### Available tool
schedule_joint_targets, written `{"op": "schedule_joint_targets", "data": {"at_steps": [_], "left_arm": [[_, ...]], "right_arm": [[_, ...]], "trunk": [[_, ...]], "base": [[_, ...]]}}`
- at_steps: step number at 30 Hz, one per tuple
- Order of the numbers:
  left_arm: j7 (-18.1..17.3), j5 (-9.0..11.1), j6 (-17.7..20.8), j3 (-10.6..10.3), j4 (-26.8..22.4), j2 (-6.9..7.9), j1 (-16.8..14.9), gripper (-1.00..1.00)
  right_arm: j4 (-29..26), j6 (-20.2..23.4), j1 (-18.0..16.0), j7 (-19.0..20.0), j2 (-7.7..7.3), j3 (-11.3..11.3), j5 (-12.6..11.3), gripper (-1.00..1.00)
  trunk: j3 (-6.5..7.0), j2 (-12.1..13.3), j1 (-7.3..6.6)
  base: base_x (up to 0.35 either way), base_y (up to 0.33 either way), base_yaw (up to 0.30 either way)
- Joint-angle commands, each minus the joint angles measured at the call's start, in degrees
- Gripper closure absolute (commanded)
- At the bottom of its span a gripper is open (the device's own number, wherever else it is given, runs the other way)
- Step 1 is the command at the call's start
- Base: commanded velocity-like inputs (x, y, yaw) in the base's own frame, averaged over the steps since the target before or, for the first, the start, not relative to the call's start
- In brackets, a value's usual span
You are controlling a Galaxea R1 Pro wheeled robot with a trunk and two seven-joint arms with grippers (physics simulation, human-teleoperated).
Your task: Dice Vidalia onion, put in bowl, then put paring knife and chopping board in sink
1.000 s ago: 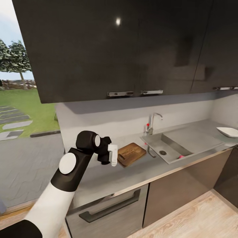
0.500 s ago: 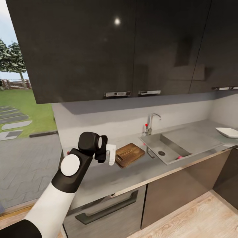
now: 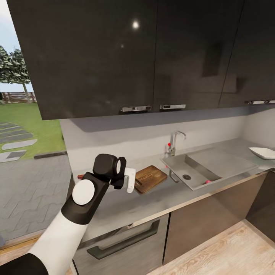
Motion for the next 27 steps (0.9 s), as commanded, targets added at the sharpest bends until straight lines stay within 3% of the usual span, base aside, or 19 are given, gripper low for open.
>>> {"op": "schedule_joint_targets", "data": {"at_steps": [1, 27], "left_arm": [[-0.4, -0.3, 0.6, -0.2, 0.0, 0.02, 0.0, -1.00], [-0.4, -0.3, 0.4, -0.5, 0.0, 0.20, 0.0, -1.00]], "right_arm": [[0.0, -0.2, 0.0, -0.2, 0.02, -0.1, 0.2, -1.00], [0.0, -0.2, 0.0, -0.2, 0.07, -0.1, 0.1, -1.00]], "trunk": [[-0.03, 0.0, 0.02], [-0.03, 0.0, 0.02]], "base": [[0.000, 0.000, 0.000], [0.000, 0.000, 0.000]]}}
